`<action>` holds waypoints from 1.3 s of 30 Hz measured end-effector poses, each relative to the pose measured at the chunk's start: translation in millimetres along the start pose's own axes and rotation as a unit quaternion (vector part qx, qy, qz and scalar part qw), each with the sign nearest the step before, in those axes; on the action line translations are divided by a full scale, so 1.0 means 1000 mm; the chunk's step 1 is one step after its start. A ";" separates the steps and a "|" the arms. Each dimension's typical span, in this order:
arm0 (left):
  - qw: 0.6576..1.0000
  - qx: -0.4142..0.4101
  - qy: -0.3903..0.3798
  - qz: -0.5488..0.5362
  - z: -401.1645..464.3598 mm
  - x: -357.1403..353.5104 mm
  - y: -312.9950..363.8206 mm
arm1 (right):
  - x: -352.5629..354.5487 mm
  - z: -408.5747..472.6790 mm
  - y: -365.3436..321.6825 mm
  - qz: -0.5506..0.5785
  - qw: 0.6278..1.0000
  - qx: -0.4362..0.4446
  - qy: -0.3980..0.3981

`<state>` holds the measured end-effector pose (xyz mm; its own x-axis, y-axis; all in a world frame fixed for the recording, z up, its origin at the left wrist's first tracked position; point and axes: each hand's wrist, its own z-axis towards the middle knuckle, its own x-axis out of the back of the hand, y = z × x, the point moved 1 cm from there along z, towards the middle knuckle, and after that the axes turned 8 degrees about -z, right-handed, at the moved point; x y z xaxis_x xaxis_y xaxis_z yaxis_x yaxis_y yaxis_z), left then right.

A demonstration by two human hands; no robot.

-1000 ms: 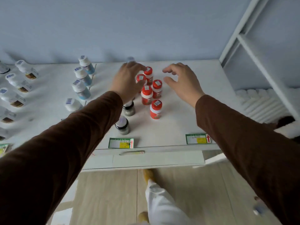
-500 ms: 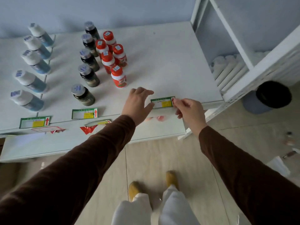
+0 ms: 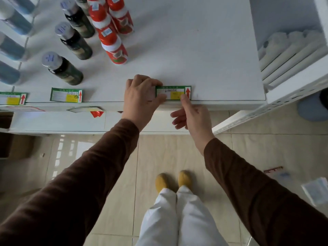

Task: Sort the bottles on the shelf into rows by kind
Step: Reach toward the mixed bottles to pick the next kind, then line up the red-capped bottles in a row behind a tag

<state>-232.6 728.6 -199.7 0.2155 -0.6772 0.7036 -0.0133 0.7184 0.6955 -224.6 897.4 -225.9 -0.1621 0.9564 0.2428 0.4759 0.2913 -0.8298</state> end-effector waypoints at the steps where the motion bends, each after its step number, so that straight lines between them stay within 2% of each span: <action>1: 1.000 -0.001 0.001 -0.004 0.000 0.000 -0.001 | 0.000 0.001 0.002 0.011 1.000 0.003 0.000; 6: 1.000 -0.009 0.007 -0.009 0.001 -0.001 -0.006 | -0.002 0.005 0.007 0.053 0.998 0.014 -0.009; 17: 1.000 -0.001 0.002 0.000 0.000 -0.004 -0.006 | -0.003 0.006 0.006 0.023 0.999 0.025 -0.030; 22: 1.000 0.007 0.000 -0.010 -0.010 0.005 0.002 | 0.012 -0.005 -0.005 -0.044 0.993 -0.004 -0.106; 25: 0.999 0.035 0.026 -0.019 -0.013 0.024 -0.005 | 0.018 -0.014 -0.026 -0.112 0.984 0.037 -0.136; 28: 0.994 0.067 0.074 -0.033 -0.007 0.049 -0.018 | 0.013 -0.017 -0.065 -0.190 0.967 0.137 -0.101; 30: 0.989 0.094 0.105 -0.042 0.002 0.065 -0.028 | 0.004 -0.014 -0.098 -0.242 0.945 0.212 -0.060; 33: 0.981 0.136 0.125 -0.063 0.021 0.081 -0.041 | -0.017 -0.001 -0.146 -0.345 0.869 0.355 0.006; 36: 0.977 0.162 0.102 -0.092 0.043 0.086 -0.051 | -0.047 0.021 -0.181 -0.425 0.782 0.456 -0.006; 39: 0.982 0.149 0.062 -0.095 0.063 0.085 -0.055 | -0.081 0.046 -0.202 -0.523 0.704 0.477 -0.053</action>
<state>-275.4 621.4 -168.9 0.3583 -0.7568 0.5467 -0.2422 0.4902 0.8373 -347.3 760.6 -101.1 -0.0802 0.2056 0.9753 -0.7410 0.6422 -0.1963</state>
